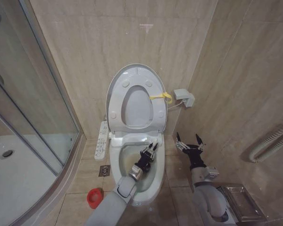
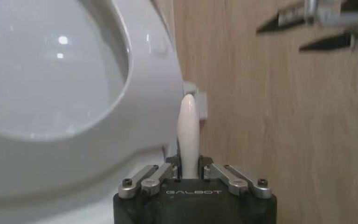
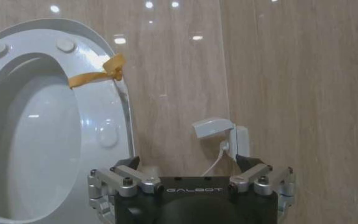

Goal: Open the toilet lid, clean the toilet bowl with a toilet brush, close the toilet lid, and flush.

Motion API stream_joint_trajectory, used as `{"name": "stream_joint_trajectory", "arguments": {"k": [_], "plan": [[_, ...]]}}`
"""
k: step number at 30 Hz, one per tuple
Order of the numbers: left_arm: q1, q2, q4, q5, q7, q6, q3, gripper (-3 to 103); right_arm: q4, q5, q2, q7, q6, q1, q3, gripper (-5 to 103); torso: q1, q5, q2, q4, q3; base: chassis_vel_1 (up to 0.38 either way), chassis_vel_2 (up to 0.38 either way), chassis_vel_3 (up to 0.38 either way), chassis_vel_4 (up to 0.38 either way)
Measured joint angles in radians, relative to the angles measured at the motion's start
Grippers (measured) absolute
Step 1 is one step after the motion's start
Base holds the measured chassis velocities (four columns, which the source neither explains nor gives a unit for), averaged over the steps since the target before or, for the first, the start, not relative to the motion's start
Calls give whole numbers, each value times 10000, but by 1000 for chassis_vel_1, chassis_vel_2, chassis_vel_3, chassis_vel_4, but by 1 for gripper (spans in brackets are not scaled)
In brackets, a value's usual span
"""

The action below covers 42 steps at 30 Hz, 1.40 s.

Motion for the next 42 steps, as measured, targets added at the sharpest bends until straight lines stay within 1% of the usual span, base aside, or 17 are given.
{"name": "stream_joint_trajectory", "arguments": {"k": [4,8,10,12,17,19,21,22,24,30,32,34,36,38,39,42], "plan": [[-55,48,-180,-67,2,79,8,18,-1,0,0,1,0,0,0,100,0,1,0,-2,0,0,0,0,0],[-94,40,265,-5,15,-17,-13,18,0,0,0,0,0,0,0,100,0,0,0,-2,0,0,0,0,0],[-122,29,532,33,13,-71,-44,18,0,0,0,0,0,0,0,100,0,1,0,3,0,0,0,0,0],[-136,19,520,29,11,-73,-44,18,0,0,0,0,0,0,0,100,0,1,0,2,0,0,0,0,0],[-193,-44,16,-98,7,4,-2,18,0,0,0,0,0,0,0,100,0,0,0,-4,-1,0,0,0,0],[-192,-44,58,-102,11,14,41,18,0,0,0,0,0,0,0,100,0,1,0,-3,0,0,0,0,0],[-185,-69,336,-39,18,-44,53,18,0,0,0,0,0,0,0,100,0,0,0,-2,0,0,0,0,0],[-175,-101,605,50,14,-121,31,18,0,0,0,0,0,0,0,100,0,1,-1,2,1,0,0,0,0],[-174,-106,623,53,10,-134,20,18,0,0,0,0,0,0,0,100,0,1,0,2,0,0,0,0,0],[-181,-75,23,-235,9,3,50,18,0,0,0,0,0,0,0,100,0,1,0,-3,-1,0,0,0,0],[-136,-71,83,-263,13,21,84,18,0,0,0,0,0,0,0,100,0,1,0,-1,-1,0,0,0,0],[-79,-128,458,-88,19,-65,94,18,0,0,0,1,0,0,0,100,0,1,0,2,0,0,0,0,0],[-76,-169,548,-22,15,-96,81,18,0,0,0,0,0,0,0,100,0,1,0,2,0,0,0,0,0],[-87,-194,454,-15,9,-89,76,18,0,0,0,0,0,0,0,100,0,0,0,0,0,0,0,0,0],[-106,-185,180,-103,13,-30,89,18,0,0,0,0,0,0,0,100,0,0,0,-1,0,0,0,0,0],[-122,-146,-17,-253,19,52,169,18,0,0,0,0,0,0,0,100,-1,0,1,-3,-2,0,0,0,0]]}}
